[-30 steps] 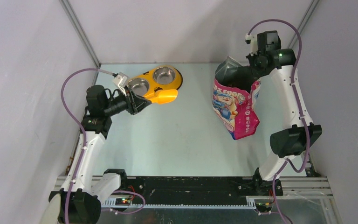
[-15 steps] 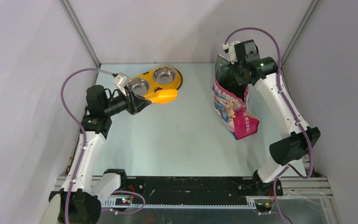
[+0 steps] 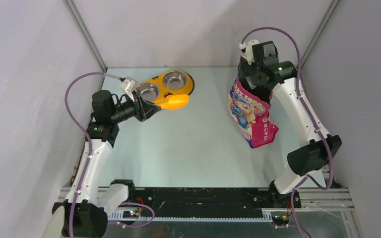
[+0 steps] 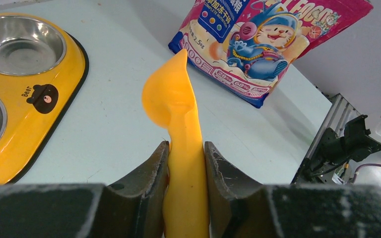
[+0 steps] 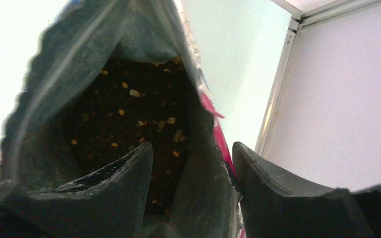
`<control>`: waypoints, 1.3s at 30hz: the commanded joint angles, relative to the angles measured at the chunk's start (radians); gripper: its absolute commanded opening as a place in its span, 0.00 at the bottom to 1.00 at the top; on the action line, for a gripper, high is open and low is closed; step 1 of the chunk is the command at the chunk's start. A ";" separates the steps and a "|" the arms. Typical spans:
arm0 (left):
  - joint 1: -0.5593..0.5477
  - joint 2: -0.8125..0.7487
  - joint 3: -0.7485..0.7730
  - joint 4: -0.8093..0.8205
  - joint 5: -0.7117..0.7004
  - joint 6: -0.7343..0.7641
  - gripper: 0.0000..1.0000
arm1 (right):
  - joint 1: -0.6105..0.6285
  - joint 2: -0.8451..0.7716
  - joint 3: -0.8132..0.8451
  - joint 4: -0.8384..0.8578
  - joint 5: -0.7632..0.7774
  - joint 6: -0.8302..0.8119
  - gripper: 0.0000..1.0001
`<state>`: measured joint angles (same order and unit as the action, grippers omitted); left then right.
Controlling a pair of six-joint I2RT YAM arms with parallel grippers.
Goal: Serve the pet food
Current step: Collect the pet food from the pet food bag.
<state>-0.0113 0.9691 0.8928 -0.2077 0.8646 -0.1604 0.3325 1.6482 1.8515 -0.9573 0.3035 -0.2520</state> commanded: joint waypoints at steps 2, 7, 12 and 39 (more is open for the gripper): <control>0.008 -0.003 -0.006 0.044 0.011 -0.013 0.00 | -0.053 -0.027 0.021 0.036 0.021 -0.015 0.70; 0.008 0.003 -0.006 0.045 0.015 -0.014 0.00 | -0.085 -0.036 0.001 0.037 -0.014 -0.046 0.97; 0.008 0.002 -0.007 0.045 0.015 -0.014 0.00 | -0.123 -0.044 0.006 0.022 -0.095 -0.055 0.99; 0.036 0.006 -0.006 0.048 0.019 -0.018 0.00 | -0.194 0.059 0.051 -0.177 -0.318 0.102 0.34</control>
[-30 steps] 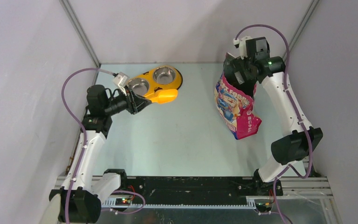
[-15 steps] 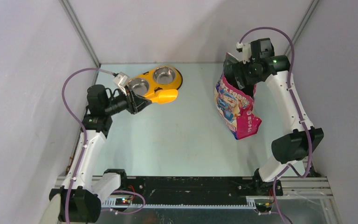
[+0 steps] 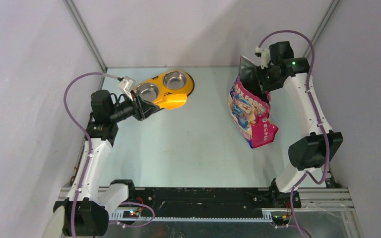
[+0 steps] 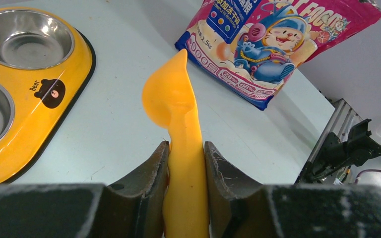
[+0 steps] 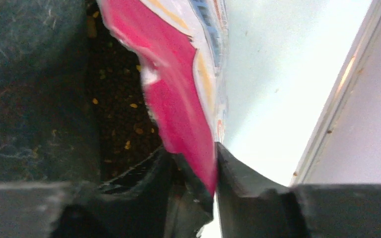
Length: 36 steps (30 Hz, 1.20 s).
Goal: Serve the pet food
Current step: Collect the pet food from the pet food bag.
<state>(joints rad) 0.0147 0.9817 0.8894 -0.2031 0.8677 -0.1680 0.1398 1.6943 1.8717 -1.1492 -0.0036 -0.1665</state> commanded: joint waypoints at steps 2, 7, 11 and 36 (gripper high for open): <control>0.010 -0.004 -0.003 0.043 0.017 -0.011 0.00 | -0.002 0.021 0.036 0.013 -0.020 0.021 0.07; 0.011 -0.006 -0.002 0.043 0.017 -0.013 0.00 | 0.008 0.015 0.015 0.021 -0.141 0.034 0.00; 0.012 -0.006 -0.003 0.043 0.017 -0.013 0.00 | 0.072 -0.040 -0.043 0.082 -0.168 0.050 0.00; 0.010 -0.025 0.134 -0.095 0.000 0.018 0.00 | 0.555 -0.041 -0.186 0.349 0.154 0.012 0.00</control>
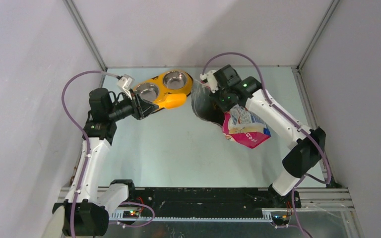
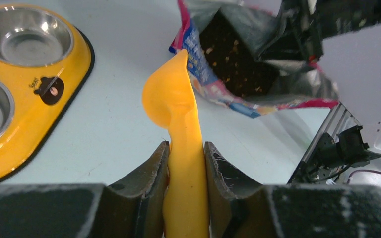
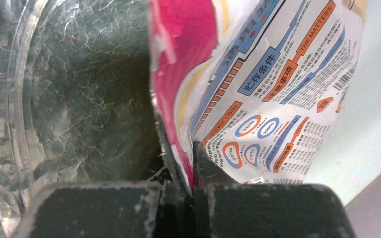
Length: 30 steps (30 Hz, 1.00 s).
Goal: Serve the pet food
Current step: Collect the pet food from the pet food bag.
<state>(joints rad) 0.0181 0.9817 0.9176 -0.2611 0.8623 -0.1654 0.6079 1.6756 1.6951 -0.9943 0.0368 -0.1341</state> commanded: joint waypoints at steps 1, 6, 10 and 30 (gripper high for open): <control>0.006 -0.022 0.137 -0.053 0.004 0.018 0.00 | 0.097 -0.017 -0.004 0.203 0.172 -0.014 0.00; 0.006 0.028 0.239 -0.215 0.035 0.015 0.00 | 0.128 0.018 0.033 0.232 0.229 0.033 0.00; 0.005 0.067 0.209 -0.217 0.110 -0.112 0.00 | 0.137 0.059 0.057 0.261 0.232 0.049 0.00; -0.075 0.361 0.187 -0.169 0.011 -0.283 0.00 | 0.224 0.098 -0.053 0.468 0.312 0.001 0.00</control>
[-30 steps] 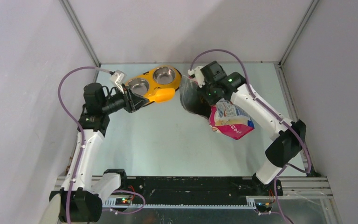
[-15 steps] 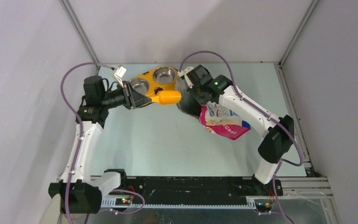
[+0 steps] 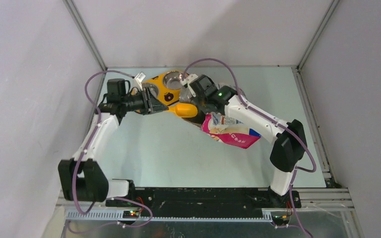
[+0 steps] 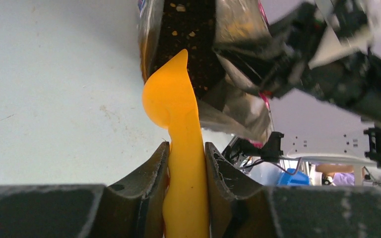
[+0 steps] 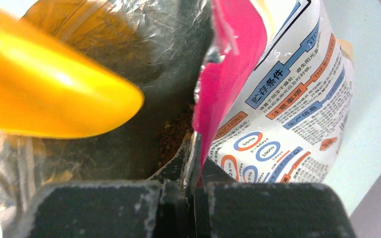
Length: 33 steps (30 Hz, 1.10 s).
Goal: Serve the pet food
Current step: Collect the pet food from the pet food bag.
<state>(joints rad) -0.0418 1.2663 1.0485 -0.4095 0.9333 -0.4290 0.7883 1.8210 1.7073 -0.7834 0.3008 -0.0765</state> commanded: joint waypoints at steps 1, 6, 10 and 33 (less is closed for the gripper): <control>-0.022 0.106 0.058 -0.020 -0.068 -0.027 0.00 | 0.046 -0.052 -0.082 0.293 0.055 -0.072 0.00; -0.053 0.185 0.079 -0.023 -0.094 -0.028 0.00 | 0.050 -0.094 -0.196 0.389 0.078 -0.101 0.00; -0.081 0.236 0.124 -0.057 -0.114 -0.011 0.00 | 0.051 -0.118 -0.231 0.405 0.076 -0.120 0.00; -0.226 0.378 0.150 0.013 -0.356 -0.150 0.00 | 0.094 -0.150 -0.282 0.391 0.064 -0.139 0.00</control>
<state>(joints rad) -0.2581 1.6447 1.2194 -0.4290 0.6937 -0.5468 0.8593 1.7081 1.4223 -0.4610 0.3500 -0.1921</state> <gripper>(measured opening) 0.308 0.007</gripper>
